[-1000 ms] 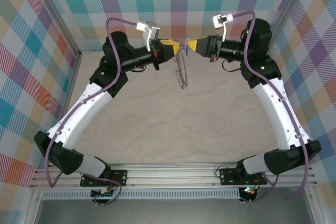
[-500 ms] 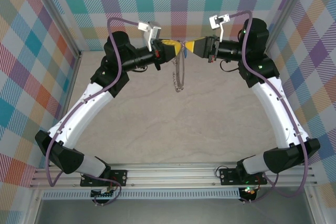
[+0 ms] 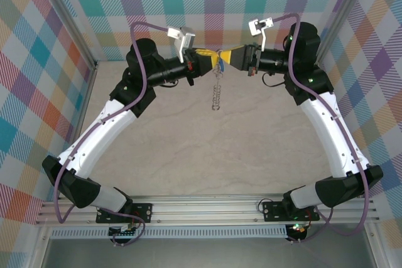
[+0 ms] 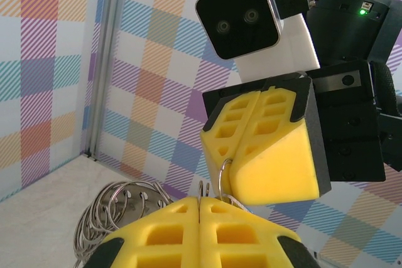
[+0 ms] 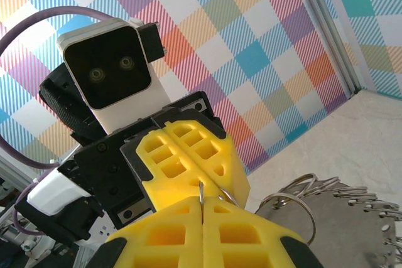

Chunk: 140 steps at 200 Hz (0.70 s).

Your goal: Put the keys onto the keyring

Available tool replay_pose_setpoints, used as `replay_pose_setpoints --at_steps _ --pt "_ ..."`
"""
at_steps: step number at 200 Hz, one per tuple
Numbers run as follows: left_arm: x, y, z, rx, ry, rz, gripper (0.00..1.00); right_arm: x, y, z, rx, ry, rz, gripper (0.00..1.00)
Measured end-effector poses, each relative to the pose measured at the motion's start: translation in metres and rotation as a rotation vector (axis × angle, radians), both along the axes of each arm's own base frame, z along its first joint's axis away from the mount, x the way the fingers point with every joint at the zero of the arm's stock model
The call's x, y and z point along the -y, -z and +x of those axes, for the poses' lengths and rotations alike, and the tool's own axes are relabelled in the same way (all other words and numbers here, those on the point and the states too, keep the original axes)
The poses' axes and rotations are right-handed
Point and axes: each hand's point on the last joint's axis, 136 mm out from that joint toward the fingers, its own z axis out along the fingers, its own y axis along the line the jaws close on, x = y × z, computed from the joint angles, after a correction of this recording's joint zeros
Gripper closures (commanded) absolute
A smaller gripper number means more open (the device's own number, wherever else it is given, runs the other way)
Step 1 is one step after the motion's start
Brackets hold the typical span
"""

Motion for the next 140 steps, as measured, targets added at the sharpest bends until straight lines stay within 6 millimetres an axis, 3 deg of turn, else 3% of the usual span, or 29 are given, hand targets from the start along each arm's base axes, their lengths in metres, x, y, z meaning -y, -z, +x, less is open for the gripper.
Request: replay_pose_setpoints --at_steps 140 --pt "-0.002 0.007 0.005 -0.028 -0.029 0.017 1.0 0.005 0.015 0.016 -0.025 0.1 -0.05 1.0"
